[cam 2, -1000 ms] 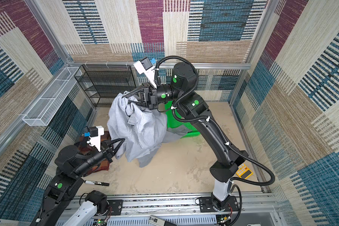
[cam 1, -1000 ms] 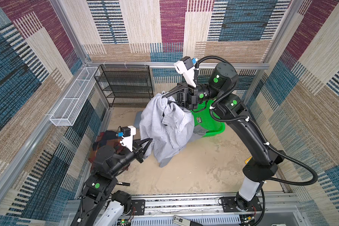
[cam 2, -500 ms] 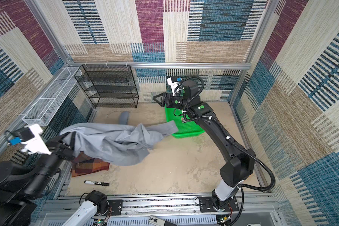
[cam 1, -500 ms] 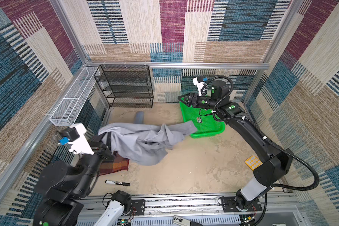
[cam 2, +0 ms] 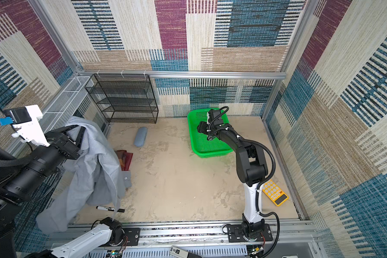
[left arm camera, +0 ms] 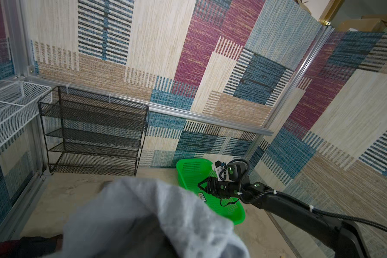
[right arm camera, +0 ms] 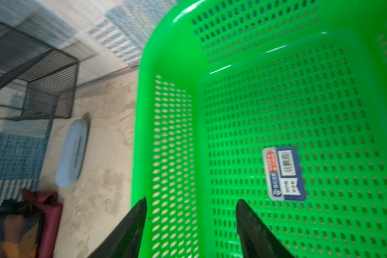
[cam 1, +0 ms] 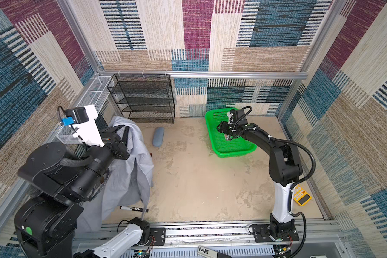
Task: Fold and stack the long sleeve shirts
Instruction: 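Grasp the shirt with the left gripper while the right gripper releases it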
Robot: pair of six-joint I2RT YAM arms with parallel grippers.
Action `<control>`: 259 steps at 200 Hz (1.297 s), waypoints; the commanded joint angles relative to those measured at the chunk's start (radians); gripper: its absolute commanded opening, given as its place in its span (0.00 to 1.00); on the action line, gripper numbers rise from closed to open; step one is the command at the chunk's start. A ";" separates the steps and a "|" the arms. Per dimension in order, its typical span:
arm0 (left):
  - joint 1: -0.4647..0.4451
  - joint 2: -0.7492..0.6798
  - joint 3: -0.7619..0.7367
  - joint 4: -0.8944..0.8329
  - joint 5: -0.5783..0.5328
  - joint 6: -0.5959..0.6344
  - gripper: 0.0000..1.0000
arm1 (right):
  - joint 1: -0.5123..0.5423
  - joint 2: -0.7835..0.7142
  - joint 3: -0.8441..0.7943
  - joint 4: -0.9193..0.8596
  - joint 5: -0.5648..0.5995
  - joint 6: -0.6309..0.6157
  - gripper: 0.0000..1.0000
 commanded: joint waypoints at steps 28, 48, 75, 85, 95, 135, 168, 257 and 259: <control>0.000 0.060 0.004 -0.026 0.180 -0.040 0.00 | -0.106 0.095 -0.031 0.076 0.109 0.077 0.64; 0.000 0.071 -0.027 -0.026 0.212 -0.039 0.00 | -0.158 0.081 -0.100 0.116 0.116 0.104 0.63; 0.000 0.107 -0.058 -0.033 0.269 -0.041 0.00 | -0.230 0.064 -0.164 0.160 0.109 0.131 0.63; 0.000 0.124 -0.072 -0.033 0.293 -0.044 0.00 | -0.255 0.060 -0.176 0.167 0.095 0.141 0.63; 0.000 0.142 -0.085 -0.032 0.314 -0.048 0.00 | -0.274 0.055 -0.186 0.173 0.090 0.149 0.62; -0.013 0.190 -0.138 -0.028 0.356 -0.040 0.00 | -0.345 0.007 -0.251 0.200 0.137 0.205 0.63; -0.051 0.210 -0.170 -0.015 0.351 -0.028 0.00 | -0.415 -0.012 -0.308 0.222 0.155 0.275 0.63; -0.157 0.257 -0.179 -0.015 0.291 0.015 0.00 | -0.476 -0.104 -0.403 0.208 0.288 0.429 0.63; -0.156 0.257 -0.180 -0.015 0.290 0.015 0.00 | -0.477 -0.108 -0.406 0.210 0.295 0.428 0.63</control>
